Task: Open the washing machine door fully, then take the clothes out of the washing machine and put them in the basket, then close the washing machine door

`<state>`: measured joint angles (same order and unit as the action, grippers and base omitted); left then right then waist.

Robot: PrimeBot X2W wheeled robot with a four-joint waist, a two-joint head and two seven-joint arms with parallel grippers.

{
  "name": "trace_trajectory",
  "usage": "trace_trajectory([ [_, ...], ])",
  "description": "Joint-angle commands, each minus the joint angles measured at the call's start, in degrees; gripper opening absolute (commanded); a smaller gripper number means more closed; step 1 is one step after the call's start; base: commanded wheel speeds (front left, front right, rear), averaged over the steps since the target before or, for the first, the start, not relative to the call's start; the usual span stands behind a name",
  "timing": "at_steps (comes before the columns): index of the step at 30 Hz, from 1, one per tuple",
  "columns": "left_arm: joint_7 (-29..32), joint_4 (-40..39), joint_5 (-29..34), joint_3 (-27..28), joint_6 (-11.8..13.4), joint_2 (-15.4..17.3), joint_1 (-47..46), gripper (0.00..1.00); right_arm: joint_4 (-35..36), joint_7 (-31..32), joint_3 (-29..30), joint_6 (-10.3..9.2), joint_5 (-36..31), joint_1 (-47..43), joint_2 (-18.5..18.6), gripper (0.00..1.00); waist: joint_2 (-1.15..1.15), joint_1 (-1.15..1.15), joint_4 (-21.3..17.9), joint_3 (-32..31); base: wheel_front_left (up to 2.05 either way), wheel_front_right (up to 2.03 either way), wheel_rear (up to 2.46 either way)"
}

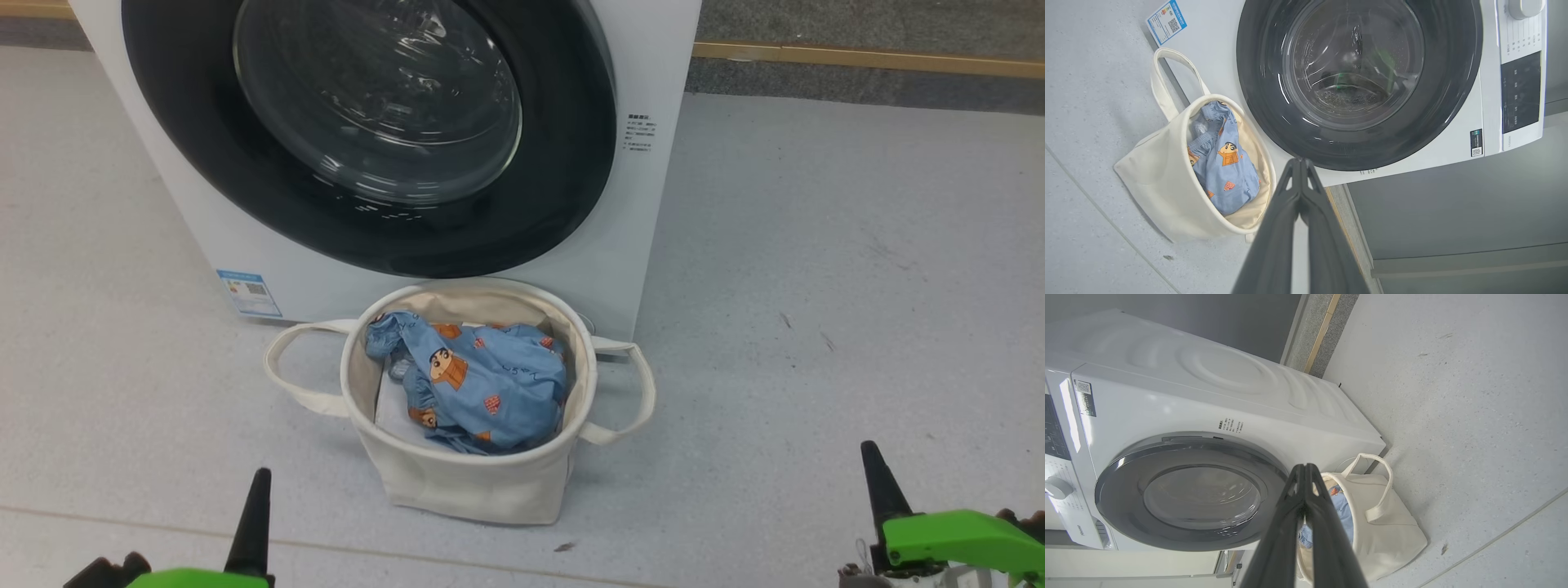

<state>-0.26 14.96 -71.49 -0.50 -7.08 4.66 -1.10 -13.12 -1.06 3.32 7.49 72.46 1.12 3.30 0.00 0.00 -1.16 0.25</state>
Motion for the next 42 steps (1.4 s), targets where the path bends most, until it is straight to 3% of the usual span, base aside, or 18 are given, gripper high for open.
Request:
trace_trajectory([
  [1, 0.40, -1.67, -1.43, 2.07, -0.30, 0.13, -2.97, 0.00, 1.57, 0.38, -0.55, 0.00, 1.56, 3.10, 1.10, 0.00, 0.00, 0.00, 0.04, 0.00, 0.00, 0.00, 0.00],
  [32, 5.64, -0.97, -21.38, 5.69, -0.40, -0.84, -4.94, 0.00, -0.73, 5.77, 1.08, 0.00, 21.11, 4.85, 1.09, 0.00, 0.00, 0.00, 1.14, -0.07, 0.00, 0.00, 0.00],
  [42, 5.85, -0.95, -21.60, 5.91, -0.41, -0.97, -4.99, 0.00, -0.79, 6.05, 1.33, 0.00, 21.26, 4.90, 0.92, 0.00, 0.00, 0.00, 1.16, -0.07, 0.00, 0.00, 0.00],
])
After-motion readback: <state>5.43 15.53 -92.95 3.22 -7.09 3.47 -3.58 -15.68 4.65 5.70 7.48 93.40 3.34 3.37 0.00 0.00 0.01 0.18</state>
